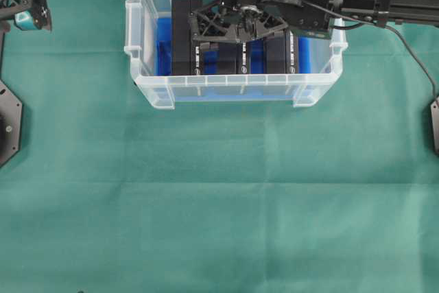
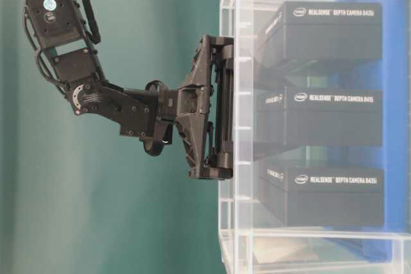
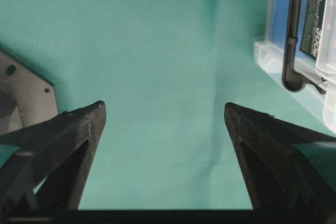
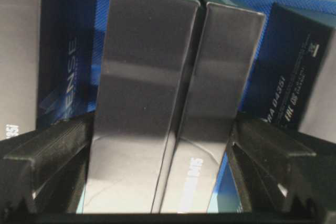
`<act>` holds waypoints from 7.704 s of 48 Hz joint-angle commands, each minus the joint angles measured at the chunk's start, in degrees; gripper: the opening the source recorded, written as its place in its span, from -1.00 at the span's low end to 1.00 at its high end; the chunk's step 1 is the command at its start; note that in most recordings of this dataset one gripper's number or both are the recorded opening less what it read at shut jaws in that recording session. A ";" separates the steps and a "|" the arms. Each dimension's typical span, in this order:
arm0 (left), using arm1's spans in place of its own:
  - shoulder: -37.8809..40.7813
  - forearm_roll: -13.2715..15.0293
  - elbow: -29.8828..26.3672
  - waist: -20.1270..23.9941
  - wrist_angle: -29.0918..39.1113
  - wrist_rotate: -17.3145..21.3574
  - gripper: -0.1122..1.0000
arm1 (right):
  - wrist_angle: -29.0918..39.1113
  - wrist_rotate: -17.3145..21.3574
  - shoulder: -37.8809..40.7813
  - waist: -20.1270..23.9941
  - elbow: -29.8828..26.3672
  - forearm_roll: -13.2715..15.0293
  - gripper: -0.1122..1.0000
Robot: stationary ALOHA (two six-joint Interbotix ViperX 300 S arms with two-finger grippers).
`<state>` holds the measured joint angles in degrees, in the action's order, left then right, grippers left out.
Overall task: Take out the box from the case.
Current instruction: 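Lower the right gripper around the middle black box pair and close, then lift the gripped middle box pair straight up out of the case, then carry the box pair with the right gripper toward the front of the table, then lower the box pair onto the table in front of the case and release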
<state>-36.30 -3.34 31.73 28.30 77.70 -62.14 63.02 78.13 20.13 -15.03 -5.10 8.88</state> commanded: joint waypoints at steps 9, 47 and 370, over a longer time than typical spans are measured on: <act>-0.26 -0.26 -0.70 0.18 -0.18 -0.18 0.98 | 0.09 0.09 -0.97 -0.09 -0.53 1.23 0.44; -0.18 -0.26 -0.70 0.18 -0.09 -0.35 0.97 | 2.29 2.99 -1.85 0.09 -4.13 1.67 0.44; -0.26 -0.26 -0.53 -0.18 -0.35 -0.35 0.97 | 10.72 37.35 -0.97 32.70 -4.13 2.81 0.42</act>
<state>-36.39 -3.34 31.73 28.21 77.52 -62.58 74.62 115.49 20.57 17.84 -9.32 11.78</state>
